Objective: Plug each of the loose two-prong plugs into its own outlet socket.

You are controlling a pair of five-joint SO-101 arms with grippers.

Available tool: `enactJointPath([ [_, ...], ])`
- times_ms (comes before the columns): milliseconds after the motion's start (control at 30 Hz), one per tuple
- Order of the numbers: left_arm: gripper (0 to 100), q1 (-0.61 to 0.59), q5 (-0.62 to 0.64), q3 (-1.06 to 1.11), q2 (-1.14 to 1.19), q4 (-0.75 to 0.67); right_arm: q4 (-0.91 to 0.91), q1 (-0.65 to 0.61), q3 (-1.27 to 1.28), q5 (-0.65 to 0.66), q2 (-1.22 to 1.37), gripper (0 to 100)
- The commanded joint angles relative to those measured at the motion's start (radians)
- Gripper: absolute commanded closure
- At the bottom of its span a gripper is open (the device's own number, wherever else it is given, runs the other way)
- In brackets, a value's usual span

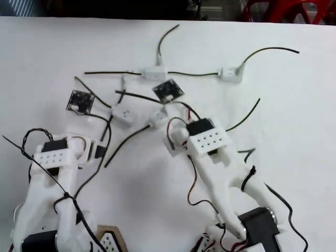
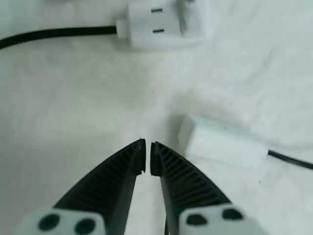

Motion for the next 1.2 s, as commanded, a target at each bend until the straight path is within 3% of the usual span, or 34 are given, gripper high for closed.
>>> enactJointPath([
  [0,72,-0.01,0.003,-0.009,-0.045,-0.02,-0.157,0.047,0.121,0.02,-0.039,97.9],
  [233,72,-0.01,0.002,-0.009,-0.045,-0.02,-0.433,0.2,0.132,0.169,0.071,97.8],
  [500,72,-0.01,0.0,-0.008,-0.041,-0.02,-0.558,0.329,-0.256,0.175,0.406,97.8],
  [733,72,-0.01,-0.002,-0.008,-0.041,-0.02,-0.383,0.378,-0.407,0.173,0.323,97.8],
  [900,71,-0.01,0.005,-0.037,-0.047,-0.026,-0.137,0.325,-0.368,0.173,0.156,97.8],
  [1033,71,-0.018,0.025,-0.155,-0.044,-0.014,-0.081,0.251,-0.27,0.172,0.036,97.9],
  [1167,64,0.012,0.123,-0.285,-0.038,-0.011,-0.087,0.194,-0.161,0.029,-0.054,97.9],
])
